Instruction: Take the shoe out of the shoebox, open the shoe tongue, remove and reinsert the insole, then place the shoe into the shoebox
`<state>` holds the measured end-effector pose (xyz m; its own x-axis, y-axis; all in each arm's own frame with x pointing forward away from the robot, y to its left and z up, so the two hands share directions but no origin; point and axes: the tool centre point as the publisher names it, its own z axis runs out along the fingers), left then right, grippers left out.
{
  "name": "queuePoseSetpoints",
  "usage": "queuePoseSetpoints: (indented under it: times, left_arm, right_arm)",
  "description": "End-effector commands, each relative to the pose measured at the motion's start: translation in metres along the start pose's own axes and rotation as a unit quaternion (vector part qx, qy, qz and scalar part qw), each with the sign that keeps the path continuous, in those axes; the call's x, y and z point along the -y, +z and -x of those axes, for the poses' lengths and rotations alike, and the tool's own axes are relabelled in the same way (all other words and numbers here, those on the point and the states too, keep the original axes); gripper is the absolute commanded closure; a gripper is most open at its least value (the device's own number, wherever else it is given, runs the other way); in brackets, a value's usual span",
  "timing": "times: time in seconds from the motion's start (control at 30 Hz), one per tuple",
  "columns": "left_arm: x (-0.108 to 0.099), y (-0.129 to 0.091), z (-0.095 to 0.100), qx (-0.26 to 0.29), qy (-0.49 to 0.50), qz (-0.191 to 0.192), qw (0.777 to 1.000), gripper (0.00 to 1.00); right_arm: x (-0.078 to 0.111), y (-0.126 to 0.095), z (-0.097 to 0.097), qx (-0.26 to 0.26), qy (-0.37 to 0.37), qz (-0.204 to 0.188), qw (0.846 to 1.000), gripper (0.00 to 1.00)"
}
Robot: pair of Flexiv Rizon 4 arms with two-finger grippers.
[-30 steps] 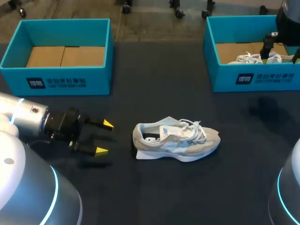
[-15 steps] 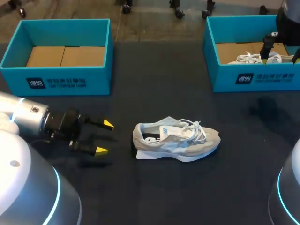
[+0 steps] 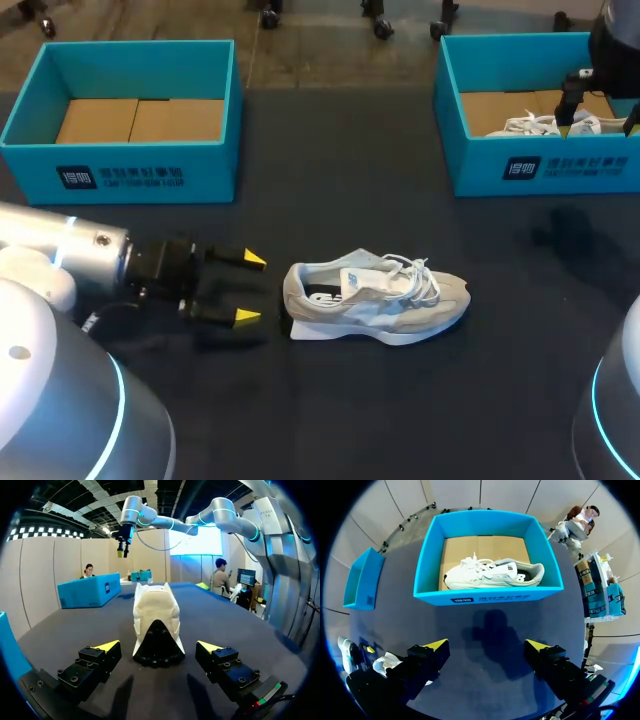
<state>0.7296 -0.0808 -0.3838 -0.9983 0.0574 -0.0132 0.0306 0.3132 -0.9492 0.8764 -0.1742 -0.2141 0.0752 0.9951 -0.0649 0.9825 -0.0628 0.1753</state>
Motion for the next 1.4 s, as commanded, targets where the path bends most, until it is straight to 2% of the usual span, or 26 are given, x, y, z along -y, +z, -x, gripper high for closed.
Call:
queuePoseSetpoints:
  times: [0.03,0.6,0.87,1.4]
  left_arm:
    - [-0.004,0.016,0.003,-0.001,-0.003,0.003,1.000,0.00]
    - [-0.011,0.057,-0.011,-0.012,-0.023,0.017,1.000,0.00]
    - [-0.012,0.072,-0.006,0.000,-0.026,0.017,1.000,0.00]
    - [-0.011,0.089,-0.003,0.008,-0.033,0.014,0.999,0.00]
  right_arm:
    - [0.001,0.000,0.001,-0.001,0.000,0.001,1.000,0.00]
    - [0.001,0.000,0.001,-0.001,0.000,0.001,1.000,0.00]
    - [0.001,0.000,0.001,-0.001,0.000,0.001,1.000,0.00]
    - [0.001,0.000,0.001,-0.001,0.000,0.001,1.000,0.00]
